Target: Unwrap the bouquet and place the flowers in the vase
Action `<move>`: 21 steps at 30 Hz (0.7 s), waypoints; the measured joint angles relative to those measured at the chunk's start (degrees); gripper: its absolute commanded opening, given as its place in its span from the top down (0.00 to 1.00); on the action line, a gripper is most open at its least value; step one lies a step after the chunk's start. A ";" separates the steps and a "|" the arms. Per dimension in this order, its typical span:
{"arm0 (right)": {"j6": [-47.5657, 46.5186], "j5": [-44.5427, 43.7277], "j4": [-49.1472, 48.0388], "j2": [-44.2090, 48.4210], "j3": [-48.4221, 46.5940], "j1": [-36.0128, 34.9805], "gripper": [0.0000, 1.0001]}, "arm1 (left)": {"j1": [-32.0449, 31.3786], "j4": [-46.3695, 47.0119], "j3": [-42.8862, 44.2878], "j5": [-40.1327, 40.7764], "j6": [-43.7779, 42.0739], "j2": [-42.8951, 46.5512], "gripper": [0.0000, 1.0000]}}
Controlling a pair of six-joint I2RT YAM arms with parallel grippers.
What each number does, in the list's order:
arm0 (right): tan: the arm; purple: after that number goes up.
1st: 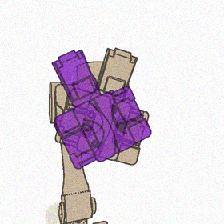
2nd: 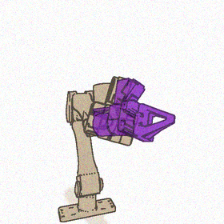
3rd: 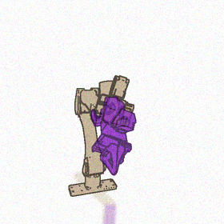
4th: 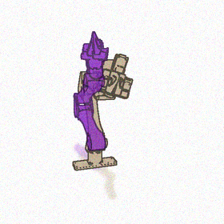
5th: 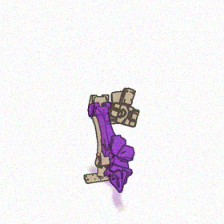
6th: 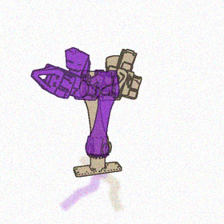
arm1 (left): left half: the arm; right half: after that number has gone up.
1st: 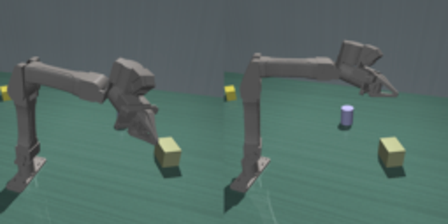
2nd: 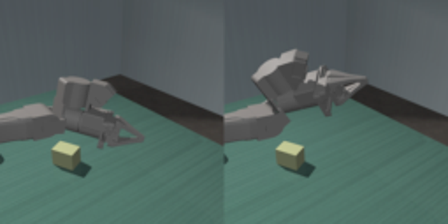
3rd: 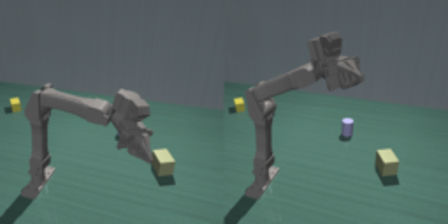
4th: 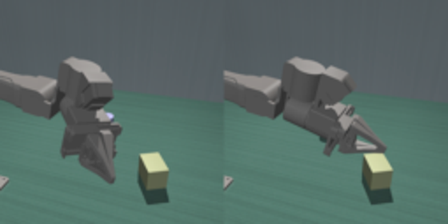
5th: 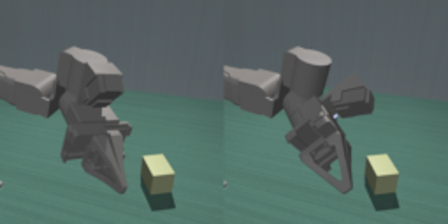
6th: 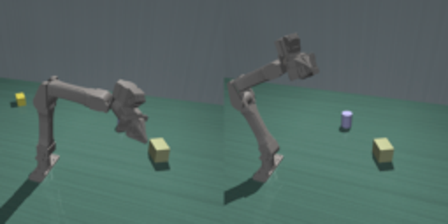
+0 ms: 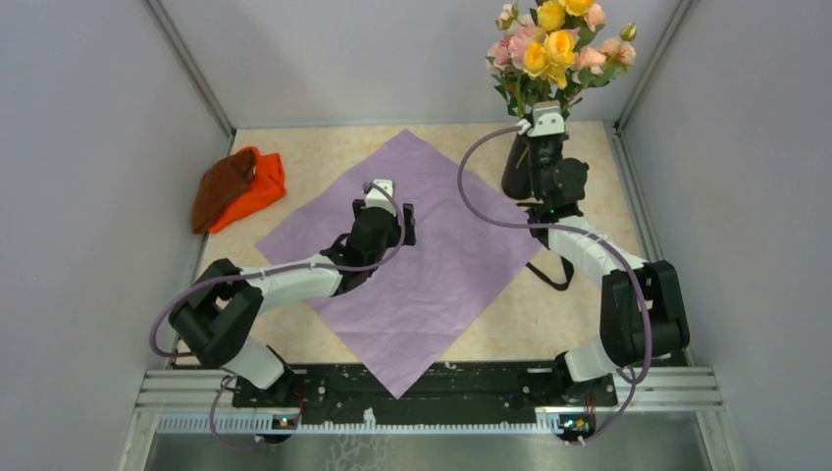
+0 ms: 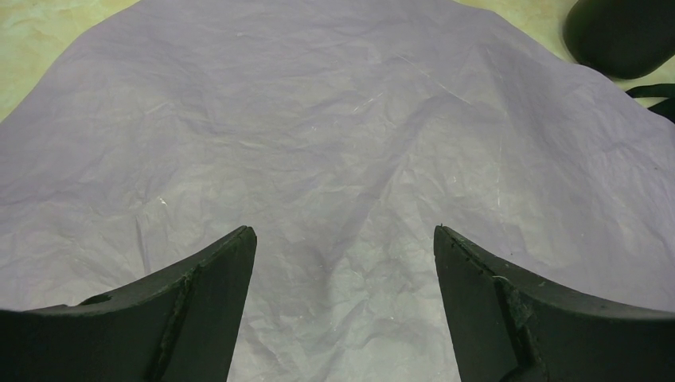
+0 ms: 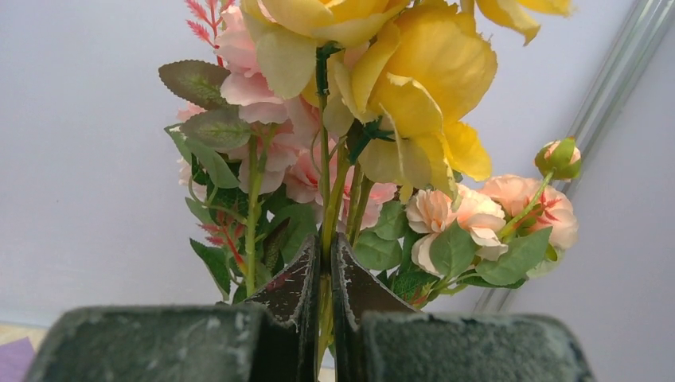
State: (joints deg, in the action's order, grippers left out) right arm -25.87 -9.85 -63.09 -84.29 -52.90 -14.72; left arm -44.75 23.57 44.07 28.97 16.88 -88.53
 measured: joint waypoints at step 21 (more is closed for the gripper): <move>-3.72 1.79 4.33 2.91 -10.21 2.05 1.00 | 0.00 0.04 0.13 -0.09 0.00 -1.60 0.12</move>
State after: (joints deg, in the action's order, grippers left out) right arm -29.58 -8.05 -58.76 -81.38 -63.11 -12.67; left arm -44.75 23.62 44.21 28.88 16.88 -90.13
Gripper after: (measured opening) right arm 0.022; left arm 0.881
